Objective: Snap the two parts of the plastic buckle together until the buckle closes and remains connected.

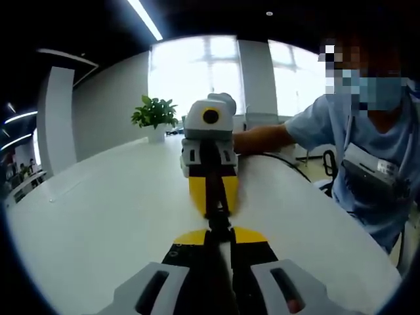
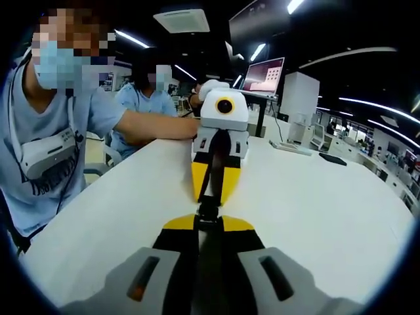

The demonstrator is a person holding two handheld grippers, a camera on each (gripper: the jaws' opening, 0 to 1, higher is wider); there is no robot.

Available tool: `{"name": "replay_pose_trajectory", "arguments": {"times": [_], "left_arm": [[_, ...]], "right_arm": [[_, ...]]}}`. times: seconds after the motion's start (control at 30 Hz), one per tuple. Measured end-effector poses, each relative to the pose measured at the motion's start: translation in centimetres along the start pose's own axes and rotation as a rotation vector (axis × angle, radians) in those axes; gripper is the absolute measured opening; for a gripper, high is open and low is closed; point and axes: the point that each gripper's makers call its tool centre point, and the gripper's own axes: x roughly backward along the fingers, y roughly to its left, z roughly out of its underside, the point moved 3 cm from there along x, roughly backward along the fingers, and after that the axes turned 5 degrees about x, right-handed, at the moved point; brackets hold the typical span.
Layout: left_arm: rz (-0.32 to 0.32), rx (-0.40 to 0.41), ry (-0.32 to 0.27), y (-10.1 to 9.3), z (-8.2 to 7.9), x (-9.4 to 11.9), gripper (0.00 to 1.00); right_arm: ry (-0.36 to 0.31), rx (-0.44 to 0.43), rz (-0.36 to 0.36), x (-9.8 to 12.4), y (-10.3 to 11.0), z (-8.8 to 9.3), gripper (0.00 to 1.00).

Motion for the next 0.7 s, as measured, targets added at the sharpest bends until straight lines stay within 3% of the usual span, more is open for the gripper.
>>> {"name": "replay_pose_trajectory", "arguments": {"times": [0.7], "left_arm": [[-0.064,0.014,0.004,0.54,-0.15,-0.1,0.09]], "right_arm": [[0.02,0.007,0.057,-0.07,-0.63,0.03,0.09]]}}
